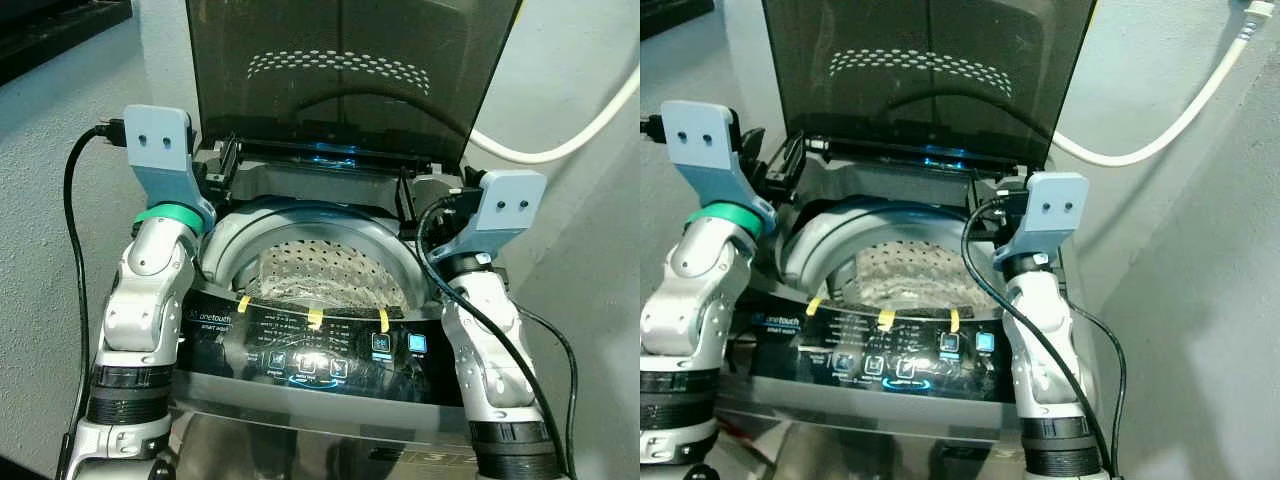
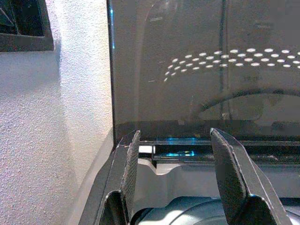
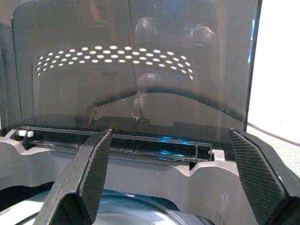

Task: Clothes washing

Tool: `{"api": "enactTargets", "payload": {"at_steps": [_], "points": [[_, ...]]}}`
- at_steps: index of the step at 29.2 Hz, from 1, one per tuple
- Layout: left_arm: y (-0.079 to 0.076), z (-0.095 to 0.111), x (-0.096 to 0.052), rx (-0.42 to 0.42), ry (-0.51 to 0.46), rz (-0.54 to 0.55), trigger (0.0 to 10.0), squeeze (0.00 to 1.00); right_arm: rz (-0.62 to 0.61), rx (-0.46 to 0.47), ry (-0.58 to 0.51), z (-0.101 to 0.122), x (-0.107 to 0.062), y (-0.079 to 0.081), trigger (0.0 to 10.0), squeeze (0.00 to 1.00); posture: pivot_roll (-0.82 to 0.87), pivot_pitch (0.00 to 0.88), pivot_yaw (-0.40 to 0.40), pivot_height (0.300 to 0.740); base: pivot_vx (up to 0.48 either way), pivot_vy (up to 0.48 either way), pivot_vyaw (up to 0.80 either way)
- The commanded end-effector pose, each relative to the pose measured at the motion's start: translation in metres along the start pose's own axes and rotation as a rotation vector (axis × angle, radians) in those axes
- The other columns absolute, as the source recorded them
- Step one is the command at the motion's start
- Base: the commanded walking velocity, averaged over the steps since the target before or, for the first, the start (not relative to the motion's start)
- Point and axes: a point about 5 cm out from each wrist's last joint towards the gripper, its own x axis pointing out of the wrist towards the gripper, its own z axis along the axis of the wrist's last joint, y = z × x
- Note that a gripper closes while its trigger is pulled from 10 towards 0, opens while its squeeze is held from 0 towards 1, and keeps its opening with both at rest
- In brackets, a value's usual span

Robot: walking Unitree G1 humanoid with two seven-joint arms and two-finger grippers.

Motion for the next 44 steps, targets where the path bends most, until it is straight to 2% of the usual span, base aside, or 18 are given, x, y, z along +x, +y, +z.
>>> {"api": "enactTargets", "payload": {"at_steps": [1,22,37,44], "points": [[-0.0021,-0.0019,0.0025,-0.003,0.003,0.000,10.0,0.00,-0.005,0.006,0.013,-0.0026,-0.0009,-0.0004,10.0,0.00,0.08,0.000,0.021,0.740,-0.251,0.000,0.00],[-0.0049,-0.0032,0.0038,-0.005,0.007,-0.010,10.0,0.00,0.015,-0.057,0.019,-0.0047,-0.0015,0.0007,10.0,0.00,0.08,0.000,0.021,0.740,-0.313,0.000,0.00],[-0.0059,-0.0052,0.0042,-0.006,0.008,-0.010,10.0,0.00,0.043,-0.088,0.027,-0.0073,-0.0021,0.0030,10.0,0.00,0.08,0.000,0.017,0.740,-0.320,0.000,0.77],[-0.0062,-0.0064,0.0041,-0.005,0.011,-0.008,10.0,0.00,0.050,-0.071,0.028,-0.0076,-0.0029,0.0039,10.0,0.00,0.08,0.000,0.017,0.740,-0.311,0.000,0.20]]}}
